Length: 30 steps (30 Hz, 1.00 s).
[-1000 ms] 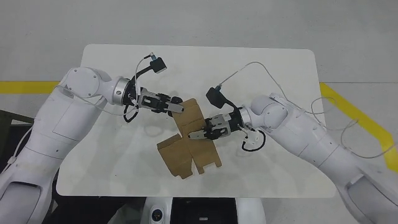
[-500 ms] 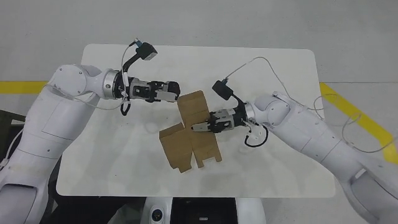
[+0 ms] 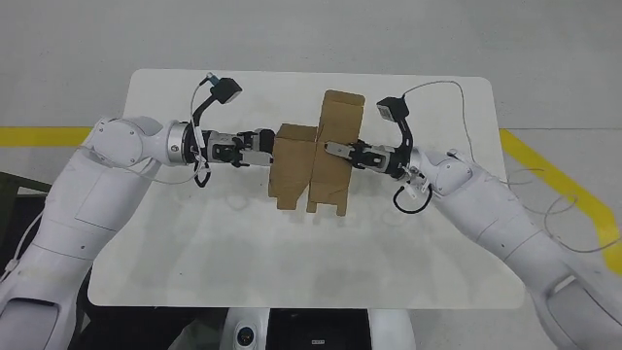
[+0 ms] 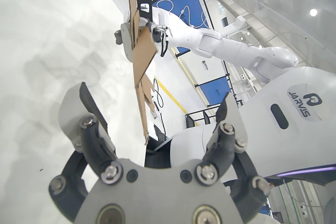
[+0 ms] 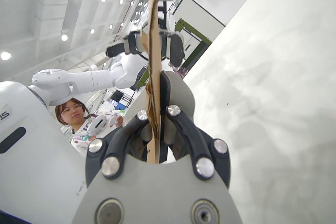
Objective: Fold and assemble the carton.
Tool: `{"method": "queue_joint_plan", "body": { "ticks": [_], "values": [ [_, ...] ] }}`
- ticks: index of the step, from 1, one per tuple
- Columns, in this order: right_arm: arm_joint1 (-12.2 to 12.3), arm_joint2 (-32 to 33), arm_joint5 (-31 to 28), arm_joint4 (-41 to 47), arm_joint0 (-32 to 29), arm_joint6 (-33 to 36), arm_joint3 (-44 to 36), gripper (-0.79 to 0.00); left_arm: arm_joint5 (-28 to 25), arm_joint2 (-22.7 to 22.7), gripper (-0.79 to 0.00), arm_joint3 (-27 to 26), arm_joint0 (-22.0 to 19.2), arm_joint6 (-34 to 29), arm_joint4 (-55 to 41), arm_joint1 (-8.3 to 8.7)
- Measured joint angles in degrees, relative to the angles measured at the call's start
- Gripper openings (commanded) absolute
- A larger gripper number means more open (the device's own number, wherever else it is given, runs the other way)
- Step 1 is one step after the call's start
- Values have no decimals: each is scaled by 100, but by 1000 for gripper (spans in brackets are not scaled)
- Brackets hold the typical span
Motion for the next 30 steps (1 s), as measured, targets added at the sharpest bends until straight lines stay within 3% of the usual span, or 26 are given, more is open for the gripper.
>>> {"method": "queue_joint_plan", "body": {
  "ticks": [8, 9, 10, 11, 15, 29, 30],
  "values": [
    [-103, 229, 184, -38, -191, -238, -24, -785, 55, 178, 0, -67, 70, 184, 251, -76],
    [-113, 256, 198, -66, -205, -264, -15, -785, 81, 181, -34, -59, 74, 188, 251, -80],
    [-124, 283, 211, -90, -221, -286, -10, -785, 118, 183, -142, -48, 78, 194, 258, -83],
    [-134, 307, 225, -110, -237, -301, -10, -785, 157, 184, -431, -37, 78, 199, 275, -86],
    [-173, 422, 279, -163, -306, -308, -15, -785, 275, 187, -785, -10, 77, 205, 275, -105],
    [-296, 737, 392, -281, -464, -89, 6, -785, 540, 164, -785, 164, 61, 38, 48, -167],
    [-303, 756, 400, -291, -472, -78, 10, -705, 547, 161, -785, 163, 61, 15, 39, -170]
  ]
}}
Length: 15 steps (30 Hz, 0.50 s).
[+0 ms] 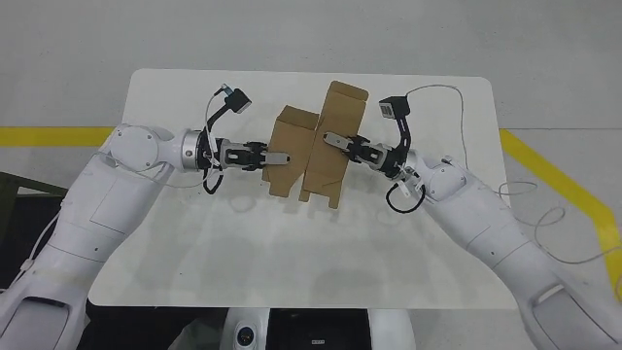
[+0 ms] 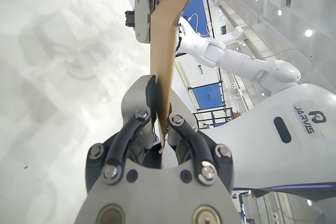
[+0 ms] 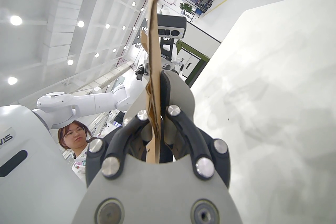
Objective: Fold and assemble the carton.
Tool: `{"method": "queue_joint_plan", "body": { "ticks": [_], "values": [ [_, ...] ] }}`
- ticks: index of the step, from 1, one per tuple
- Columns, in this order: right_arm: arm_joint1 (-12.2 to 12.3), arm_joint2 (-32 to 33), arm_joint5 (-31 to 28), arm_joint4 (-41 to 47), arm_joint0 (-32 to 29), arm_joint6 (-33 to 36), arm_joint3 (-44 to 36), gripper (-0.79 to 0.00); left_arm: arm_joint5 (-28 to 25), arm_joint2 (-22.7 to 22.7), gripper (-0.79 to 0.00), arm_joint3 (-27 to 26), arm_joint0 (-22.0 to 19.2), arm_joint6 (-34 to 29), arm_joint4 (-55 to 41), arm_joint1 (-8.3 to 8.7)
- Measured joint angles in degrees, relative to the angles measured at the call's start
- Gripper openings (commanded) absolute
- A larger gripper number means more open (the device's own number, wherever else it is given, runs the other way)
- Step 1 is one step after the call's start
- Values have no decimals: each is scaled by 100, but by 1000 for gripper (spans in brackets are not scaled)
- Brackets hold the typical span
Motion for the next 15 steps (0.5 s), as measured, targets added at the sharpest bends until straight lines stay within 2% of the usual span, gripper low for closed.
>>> {"method": "queue_joint_plan", "body": {
  "ticks": [1, 3, 10, 15],
  "values": [
    [-7, 21, 8, -10, -7, 11, 6, -496, 8, -4, -785, -1, 0, -21, -8, -3],
    [-18, 76, 24, -30, -25, 38, 27, 0, 38, -13, -785, -1, 4, -64, -26, -8],
    [48, 275, 11, -446, 130, 824, 127, 0, 258, -41, -785, 72, -36, -457, -3, -2],
    [160, 507, 128, -119, 143, 1568, 265, 0, 357, -82, -785, 196, -97, -916, -1, 17]
  ]
}}
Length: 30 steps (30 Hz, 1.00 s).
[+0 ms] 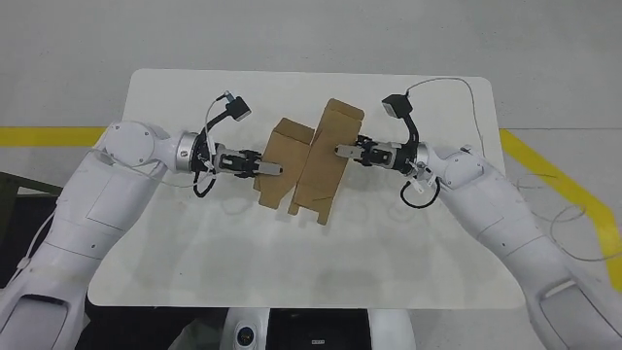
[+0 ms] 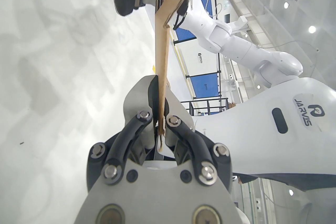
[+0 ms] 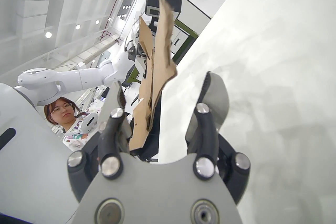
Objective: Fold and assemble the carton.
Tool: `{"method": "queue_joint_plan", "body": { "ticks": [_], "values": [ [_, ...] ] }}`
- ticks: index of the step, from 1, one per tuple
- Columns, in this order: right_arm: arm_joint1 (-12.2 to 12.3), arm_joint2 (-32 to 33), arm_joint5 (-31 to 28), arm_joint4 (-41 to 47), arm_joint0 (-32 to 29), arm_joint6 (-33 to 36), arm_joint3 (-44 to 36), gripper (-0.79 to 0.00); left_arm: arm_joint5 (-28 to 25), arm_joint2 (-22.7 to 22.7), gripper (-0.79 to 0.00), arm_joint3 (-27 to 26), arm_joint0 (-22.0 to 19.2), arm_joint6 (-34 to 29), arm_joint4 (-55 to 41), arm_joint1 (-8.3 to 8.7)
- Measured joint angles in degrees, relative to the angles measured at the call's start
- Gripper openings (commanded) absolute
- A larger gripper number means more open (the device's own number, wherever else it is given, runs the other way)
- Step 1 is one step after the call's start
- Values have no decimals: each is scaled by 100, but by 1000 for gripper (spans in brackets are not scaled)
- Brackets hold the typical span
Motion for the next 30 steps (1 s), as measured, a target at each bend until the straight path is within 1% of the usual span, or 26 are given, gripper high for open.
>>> {"method": "queue_joint_plan", "body": {
  "ticks": [2, 5, 6, 7, 9, 10, 11, 13, 18, 19, 21, 23, 28, 29, 30],
  "values": [
    [49, 91, 97, 161, -20, 277, 20, 0, 78, 0, -785, 14, -23, -132, 12, 7],
    [118, 173, 292, 268, -78, 479, -81, 0, 235, 52, -785, -74, -38, -283, 55, 22],
    [139, 183, 354, 288, -96, 539, -129, -18, 294, 84, -785, -133, -44, -342, 79, 28],
    [159, 187, 425, 304, -112, 609, -184, -52, 340, 117, -785, -197, -47, -387, 112, 36],
    [212, 193, 604, 340, -128, 789, -297, -154, 396, 181, -785, -306, -38, -443, 164, 62],
    [237, 199, 681, 355, -129, 866, -332, -169, 412, 208, -785, -349, -34, -459, 180, 73],
    [263, 206, 754, 367, -127, 939, -368, -203, 425, 233, -785, -390, -33, -472, 197, 86],
    [315, 209, 911, 413, -119, 1097, -464, -385, 437, 290, -785, -465, -34, -483, 239, 117],
    [419, 155, 1213, 538, -119, 1399, -662, -493, 416, 437, -785, -550, -74, -463, 265, 182],
    [434, 142, 1241, 563, -125, 1427, -685, -536, 413, 461, -785, -554, -84, -460, 256, 193],
    [462, 105, 1286, 604, -141, 1473, -722, -576, 402, 512, -785, -558, -109, -448, 227, 218],
    [485, 60, 1326, 651, -155, 1512, -764, -597, 387, 558, -785, -559, -132, -432, 198, 242],
    [526, -64, 1459, 750, -141, 1645, -883, -594, 355, 648, -785, -533, -185, -401, 124, 298],
    [534, -79, 1465, 764, -135, 1652, -889, -610, 349, 663, -785, -528, -194, -395, 106, 308],
    [543, -98, 1466, 778, -128, 1653, -891, -656, 338, 682, -785, -518, -206, -384, 78, 321]
  ]
}}
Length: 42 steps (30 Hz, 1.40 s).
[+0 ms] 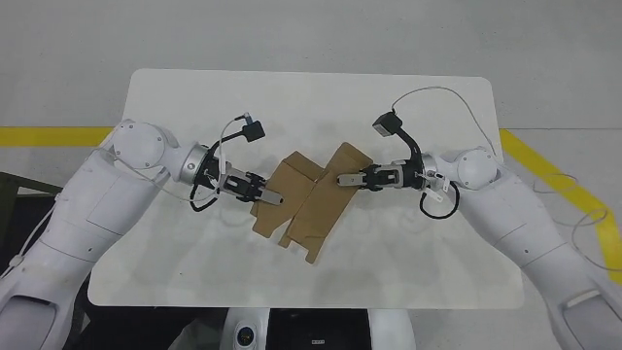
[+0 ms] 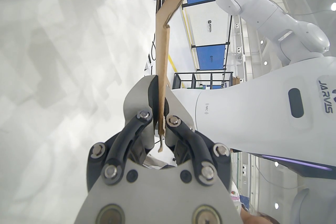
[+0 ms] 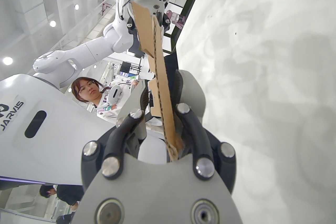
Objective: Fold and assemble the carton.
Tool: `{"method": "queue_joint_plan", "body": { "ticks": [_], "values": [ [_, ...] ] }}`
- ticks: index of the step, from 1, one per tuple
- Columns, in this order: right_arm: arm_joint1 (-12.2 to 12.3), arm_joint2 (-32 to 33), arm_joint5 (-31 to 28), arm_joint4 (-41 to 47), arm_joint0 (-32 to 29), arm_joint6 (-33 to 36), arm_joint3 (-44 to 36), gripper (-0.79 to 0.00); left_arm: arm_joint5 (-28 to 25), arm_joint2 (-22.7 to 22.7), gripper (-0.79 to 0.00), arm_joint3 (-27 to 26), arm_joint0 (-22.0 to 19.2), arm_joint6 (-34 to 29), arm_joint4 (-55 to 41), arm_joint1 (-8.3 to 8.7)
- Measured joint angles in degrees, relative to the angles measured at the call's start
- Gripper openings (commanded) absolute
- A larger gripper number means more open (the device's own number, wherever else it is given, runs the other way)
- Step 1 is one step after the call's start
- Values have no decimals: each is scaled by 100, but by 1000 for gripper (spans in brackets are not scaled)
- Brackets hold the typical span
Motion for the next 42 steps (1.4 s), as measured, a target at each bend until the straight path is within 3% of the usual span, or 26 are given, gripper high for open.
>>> {"method": "queue_joint_plan", "body": {
  "ticks": [3, 8, 9, 10, 11, 12, 16, 23, 33, 42],
  "values": [
    [17, -58, 5, 24, 28, 5, -11, -785, -21, 46, -785, 26, -27, 20, -56, 30],
    [35, -147, -64, 72, 68, -64, -10, -785, -63, 124, -785, 45, -67, 62, -119, 78],
    [38, -159, -82, 79, 77, -82, -3, -785, -70, 136, -714, 49, -75, 69, -131, 85],
    [41, -169, -104, 87, 85, -104, 6, -785, -78, 147, -486, 53, -84, 78, -141, 93],
    [44, -175, -132, 99, 92, -132, 18, -785, -87, 157, -46, 57, -92, 88, -150, 101],
    [49, -179, -174, 120, 99, -174, 37, -785, -102, 170, 0, 68, -102, 102, -165, 111],
    [71, -158, -314, 185, 102, -314, 140, -785, -197, 161, 0, 177, -125, 195, -304, 137],
    [53, 23, -809, 261, 23, -812, 493, -785, -569, -56, 0, 824, -12, 874, -865, 83],
    [-143, 170, -876, -304, -39, -2105, 516, -785, -657, -185, 0, 646, 223, 1760, -795, -3],
    [-231, 302, -619, -1093, -190, -2879, 465, -785, -539, -378, 0, 612, 402, 1945, -1014, -41]
  ]
}}
